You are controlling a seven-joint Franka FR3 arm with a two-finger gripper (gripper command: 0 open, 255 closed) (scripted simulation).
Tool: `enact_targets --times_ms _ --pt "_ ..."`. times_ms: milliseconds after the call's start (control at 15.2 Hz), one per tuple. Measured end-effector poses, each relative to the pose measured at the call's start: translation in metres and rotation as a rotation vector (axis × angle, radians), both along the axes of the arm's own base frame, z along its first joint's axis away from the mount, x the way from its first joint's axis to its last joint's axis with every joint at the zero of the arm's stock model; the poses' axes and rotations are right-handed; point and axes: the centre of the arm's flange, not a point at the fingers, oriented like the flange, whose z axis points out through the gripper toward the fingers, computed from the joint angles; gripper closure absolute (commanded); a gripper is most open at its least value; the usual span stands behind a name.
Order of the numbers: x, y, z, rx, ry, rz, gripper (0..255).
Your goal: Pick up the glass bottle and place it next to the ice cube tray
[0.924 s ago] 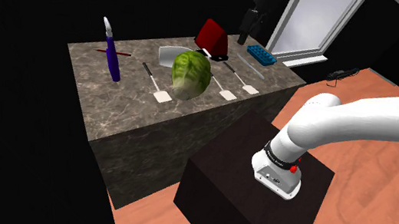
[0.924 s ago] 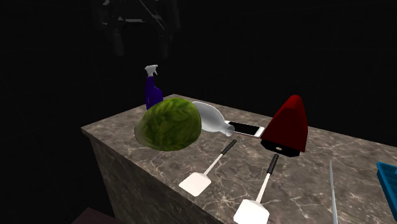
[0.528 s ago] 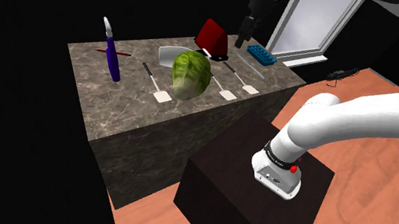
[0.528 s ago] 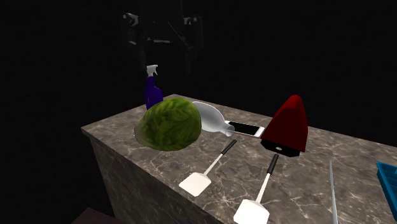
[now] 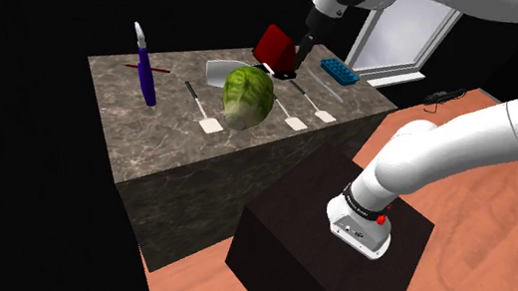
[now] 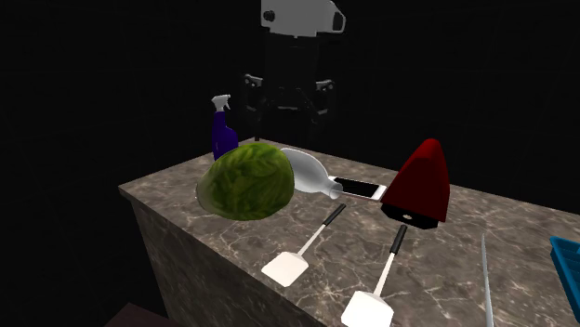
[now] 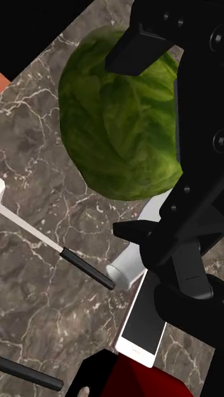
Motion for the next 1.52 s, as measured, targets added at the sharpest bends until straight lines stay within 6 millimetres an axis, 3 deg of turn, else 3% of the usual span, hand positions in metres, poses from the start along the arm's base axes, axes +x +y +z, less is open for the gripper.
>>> enact_targets --times_ms 528,1056,1518 --pt "0.072 -0.045 -0.069 0.043 -0.051 0.2 0" --pt "0.152 -0.068 -0.135 0.082 -0.101 0.399 0" --pt "0.166 -0.059 -0.171 0.087 -0.107 0.423 0"
